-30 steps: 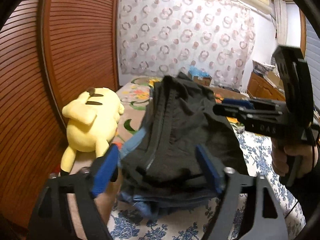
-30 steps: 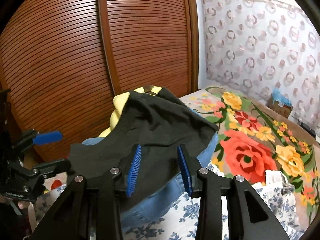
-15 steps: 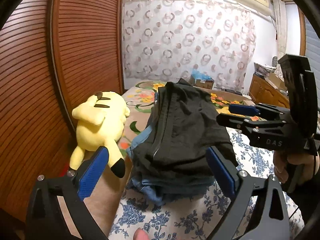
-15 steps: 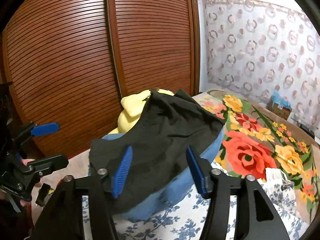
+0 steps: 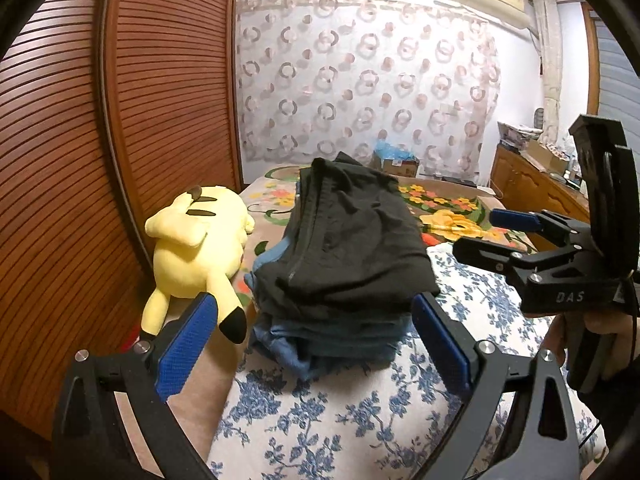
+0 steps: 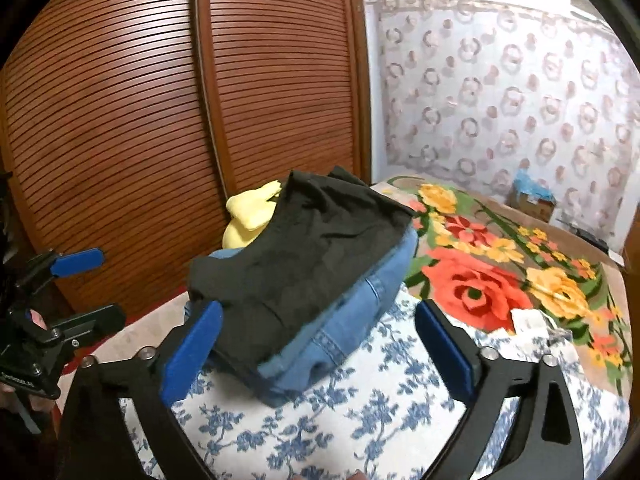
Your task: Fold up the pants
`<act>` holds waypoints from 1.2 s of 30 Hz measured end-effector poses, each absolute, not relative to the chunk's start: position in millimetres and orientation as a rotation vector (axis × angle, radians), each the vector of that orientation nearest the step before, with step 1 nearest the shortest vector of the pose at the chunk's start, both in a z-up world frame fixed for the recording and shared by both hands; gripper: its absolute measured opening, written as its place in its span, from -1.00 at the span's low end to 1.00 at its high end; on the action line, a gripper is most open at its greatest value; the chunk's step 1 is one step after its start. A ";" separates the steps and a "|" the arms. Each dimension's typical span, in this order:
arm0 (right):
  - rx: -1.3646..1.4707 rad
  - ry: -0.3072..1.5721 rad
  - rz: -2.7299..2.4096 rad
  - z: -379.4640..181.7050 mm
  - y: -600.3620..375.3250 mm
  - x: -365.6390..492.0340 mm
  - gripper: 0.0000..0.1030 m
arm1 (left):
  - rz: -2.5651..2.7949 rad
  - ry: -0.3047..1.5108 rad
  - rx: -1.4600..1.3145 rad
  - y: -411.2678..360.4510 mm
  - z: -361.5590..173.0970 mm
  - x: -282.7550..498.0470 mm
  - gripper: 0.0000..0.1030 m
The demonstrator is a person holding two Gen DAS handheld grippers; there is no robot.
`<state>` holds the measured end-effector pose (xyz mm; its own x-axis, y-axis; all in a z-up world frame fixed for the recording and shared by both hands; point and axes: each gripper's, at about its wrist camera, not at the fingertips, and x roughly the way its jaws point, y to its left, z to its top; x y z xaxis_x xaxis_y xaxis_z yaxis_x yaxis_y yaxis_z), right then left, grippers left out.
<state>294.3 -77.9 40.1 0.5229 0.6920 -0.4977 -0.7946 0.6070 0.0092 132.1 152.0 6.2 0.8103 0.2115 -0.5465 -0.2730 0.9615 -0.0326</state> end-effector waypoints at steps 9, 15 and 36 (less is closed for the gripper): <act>-0.194 0.484 0.849 29.9 -120.1 247.4 0.98 | 0.213 0.569 -0.091 126.9 3.1 115.1 0.90; -0.165 0.484 0.777 25.1 -155.3 221.3 0.98 | 0.164 0.575 -0.064 100.0 -4.0 106.6 0.90; -0.083 0.418 0.474 42.1 -264.1 103.9 0.98 | -0.031 0.560 -0.036 10.2 1.6 83.1 0.90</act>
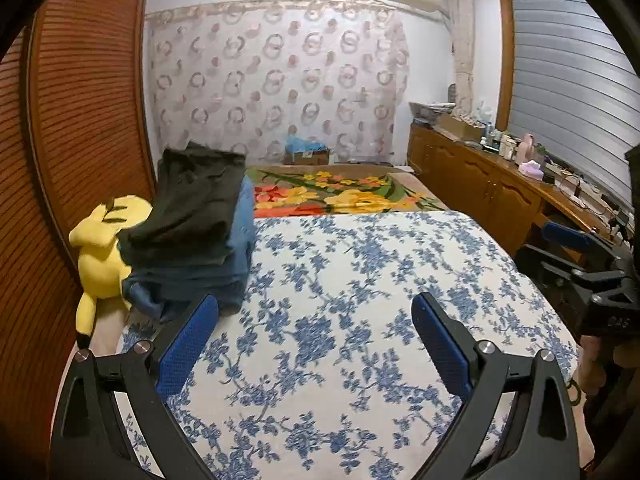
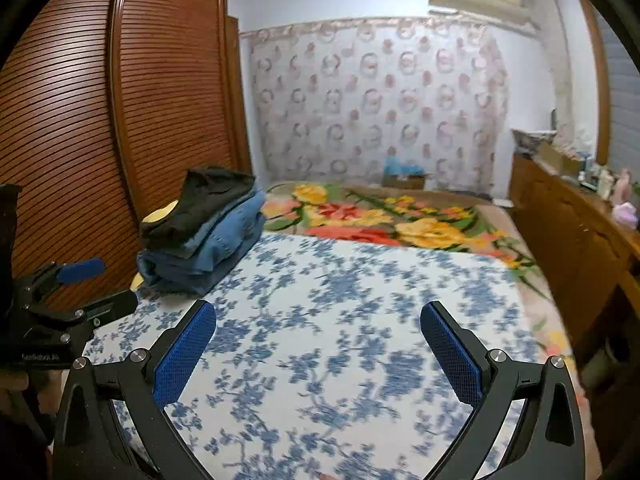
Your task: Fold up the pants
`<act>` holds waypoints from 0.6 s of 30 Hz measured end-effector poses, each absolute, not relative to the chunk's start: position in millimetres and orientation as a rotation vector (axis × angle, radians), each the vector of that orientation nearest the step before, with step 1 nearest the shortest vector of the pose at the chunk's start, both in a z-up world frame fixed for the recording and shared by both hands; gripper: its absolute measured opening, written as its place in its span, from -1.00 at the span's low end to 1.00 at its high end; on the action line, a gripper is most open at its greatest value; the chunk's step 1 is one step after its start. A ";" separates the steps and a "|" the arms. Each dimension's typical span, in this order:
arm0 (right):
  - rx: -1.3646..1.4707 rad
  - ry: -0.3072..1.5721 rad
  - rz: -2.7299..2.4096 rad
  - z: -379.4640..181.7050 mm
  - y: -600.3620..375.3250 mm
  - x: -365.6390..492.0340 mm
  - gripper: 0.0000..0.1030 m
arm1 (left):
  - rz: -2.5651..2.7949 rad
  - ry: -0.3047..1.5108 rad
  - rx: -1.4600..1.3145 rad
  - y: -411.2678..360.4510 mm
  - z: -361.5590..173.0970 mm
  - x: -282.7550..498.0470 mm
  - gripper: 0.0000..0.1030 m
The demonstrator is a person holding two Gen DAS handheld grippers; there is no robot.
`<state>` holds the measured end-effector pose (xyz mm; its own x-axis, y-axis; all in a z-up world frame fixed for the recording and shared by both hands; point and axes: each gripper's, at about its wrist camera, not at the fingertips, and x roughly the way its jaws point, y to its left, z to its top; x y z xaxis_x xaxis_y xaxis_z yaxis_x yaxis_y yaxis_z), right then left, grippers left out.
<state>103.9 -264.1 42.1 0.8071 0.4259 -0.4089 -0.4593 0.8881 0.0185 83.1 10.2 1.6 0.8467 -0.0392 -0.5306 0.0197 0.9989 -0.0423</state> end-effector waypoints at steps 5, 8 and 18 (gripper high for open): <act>-0.068 0.372 0.439 57.0 -280.2 81.5 0.98 | -0.064 0.532 -0.031 -2.7 21.2 80.1 0.90; -0.065 0.354 0.417 62.8 -286.7 71.4 0.98 | -0.075 0.512 -0.022 -8.4 32.7 78.3 0.90; -0.031 0.289 0.390 81.1 -299.9 51.6 0.98 | -0.084 0.433 -0.005 -19.8 69.3 62.0 0.90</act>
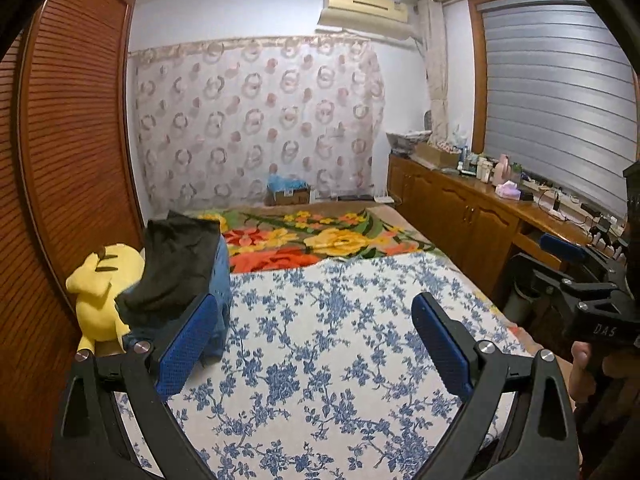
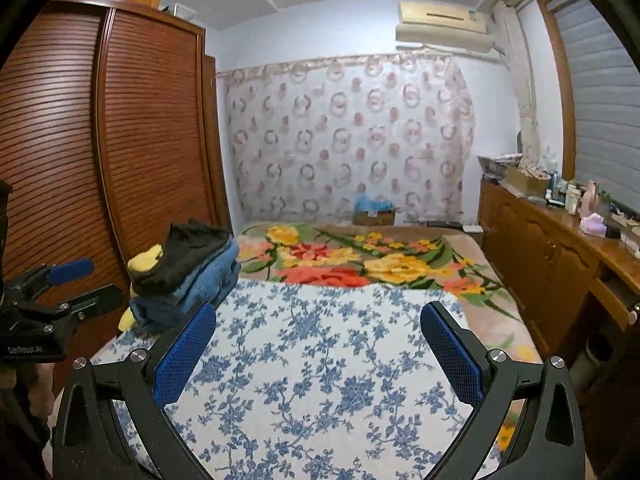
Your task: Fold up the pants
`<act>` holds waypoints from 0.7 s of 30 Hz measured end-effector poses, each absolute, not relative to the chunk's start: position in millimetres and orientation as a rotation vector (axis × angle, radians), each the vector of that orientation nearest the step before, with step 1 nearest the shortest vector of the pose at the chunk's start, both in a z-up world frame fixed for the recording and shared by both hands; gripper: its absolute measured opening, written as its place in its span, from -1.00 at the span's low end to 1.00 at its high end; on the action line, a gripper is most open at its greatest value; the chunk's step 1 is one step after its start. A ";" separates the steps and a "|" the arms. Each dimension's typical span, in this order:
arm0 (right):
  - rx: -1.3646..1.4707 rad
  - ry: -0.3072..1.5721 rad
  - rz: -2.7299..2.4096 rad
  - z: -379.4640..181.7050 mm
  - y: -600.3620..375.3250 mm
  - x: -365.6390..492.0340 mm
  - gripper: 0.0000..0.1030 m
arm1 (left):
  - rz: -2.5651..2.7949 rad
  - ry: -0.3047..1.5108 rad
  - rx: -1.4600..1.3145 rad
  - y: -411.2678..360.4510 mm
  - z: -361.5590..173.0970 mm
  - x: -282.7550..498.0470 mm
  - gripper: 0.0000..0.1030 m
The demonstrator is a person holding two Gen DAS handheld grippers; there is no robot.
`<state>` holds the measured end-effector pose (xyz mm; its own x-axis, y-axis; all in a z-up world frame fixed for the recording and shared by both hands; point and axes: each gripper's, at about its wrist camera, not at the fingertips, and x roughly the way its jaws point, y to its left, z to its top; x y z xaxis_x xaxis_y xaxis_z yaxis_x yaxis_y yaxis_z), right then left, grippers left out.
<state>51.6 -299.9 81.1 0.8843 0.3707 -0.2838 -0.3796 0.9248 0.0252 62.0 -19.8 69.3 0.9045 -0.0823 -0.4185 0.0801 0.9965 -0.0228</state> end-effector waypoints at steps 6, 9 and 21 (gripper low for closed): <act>-0.021 0.245 0.373 85.0 -304.3 36.8 0.98 | -0.065 0.404 -0.006 -17.2 78.9 50.6 0.90; -0.020 0.237 0.374 79.3 -301.4 37.2 0.98 | -0.049 0.389 -0.002 -14.8 80.2 45.8 0.90; -0.020 0.249 0.383 74.6 -298.9 46.0 0.98 | -0.025 0.384 -0.012 -6.7 78.4 43.1 0.90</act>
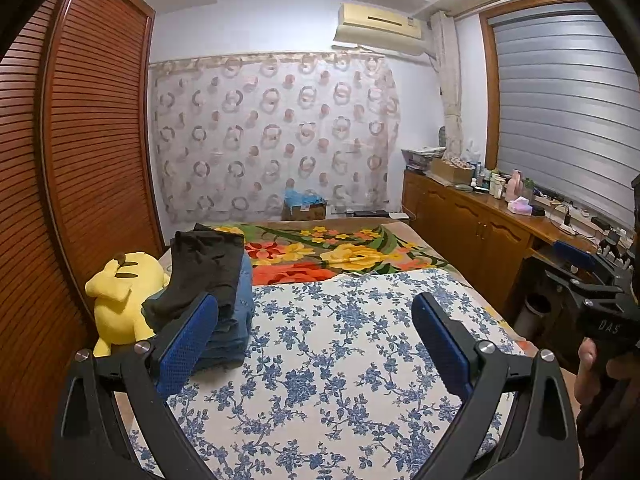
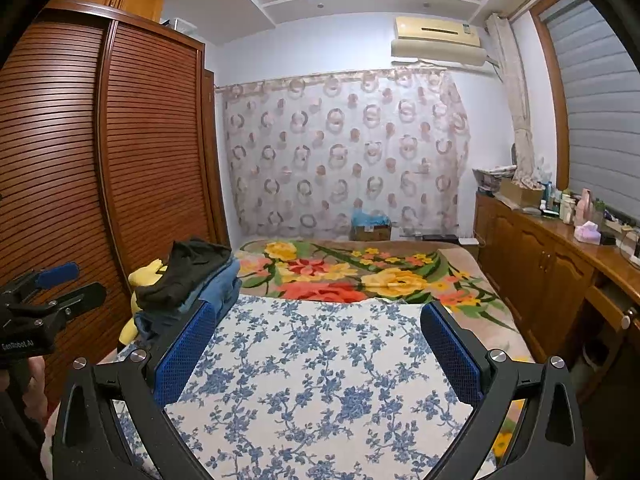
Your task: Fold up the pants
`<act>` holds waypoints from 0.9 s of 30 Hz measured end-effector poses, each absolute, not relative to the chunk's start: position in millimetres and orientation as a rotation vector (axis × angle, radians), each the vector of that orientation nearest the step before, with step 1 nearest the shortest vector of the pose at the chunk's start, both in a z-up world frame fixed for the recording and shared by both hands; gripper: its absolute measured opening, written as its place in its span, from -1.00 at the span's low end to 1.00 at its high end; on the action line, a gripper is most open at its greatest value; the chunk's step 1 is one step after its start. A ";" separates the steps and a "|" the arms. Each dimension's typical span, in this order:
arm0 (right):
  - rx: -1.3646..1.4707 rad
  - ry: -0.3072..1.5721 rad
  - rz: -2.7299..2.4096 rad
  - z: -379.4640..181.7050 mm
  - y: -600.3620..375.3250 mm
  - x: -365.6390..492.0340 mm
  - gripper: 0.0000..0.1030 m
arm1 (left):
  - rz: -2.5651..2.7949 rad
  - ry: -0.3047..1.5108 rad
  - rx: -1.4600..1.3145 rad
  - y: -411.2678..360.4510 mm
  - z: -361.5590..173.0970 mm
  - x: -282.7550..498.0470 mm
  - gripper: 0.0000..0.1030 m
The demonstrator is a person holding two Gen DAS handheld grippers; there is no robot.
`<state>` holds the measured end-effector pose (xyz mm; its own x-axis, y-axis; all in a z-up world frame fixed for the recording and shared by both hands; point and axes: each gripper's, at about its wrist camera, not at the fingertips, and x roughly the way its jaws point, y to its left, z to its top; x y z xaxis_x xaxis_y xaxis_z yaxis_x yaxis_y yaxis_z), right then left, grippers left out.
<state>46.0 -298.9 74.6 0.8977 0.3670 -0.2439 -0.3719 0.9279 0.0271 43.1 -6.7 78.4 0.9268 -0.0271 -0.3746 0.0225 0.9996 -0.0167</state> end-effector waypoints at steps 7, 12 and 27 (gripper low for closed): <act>-0.021 0.250 0.382 76.0 -300.7 43.8 0.98 | -0.029 0.386 -0.013 -5.7 78.2 43.0 0.90; -0.021 0.251 0.383 76.2 -300.2 43.2 0.98 | -0.026 0.384 -0.013 -6.1 78.8 43.0 0.90; -0.019 0.250 0.384 75.5 -299.8 42.4 0.98 | -0.026 0.380 -0.017 -2.2 73.7 42.0 0.90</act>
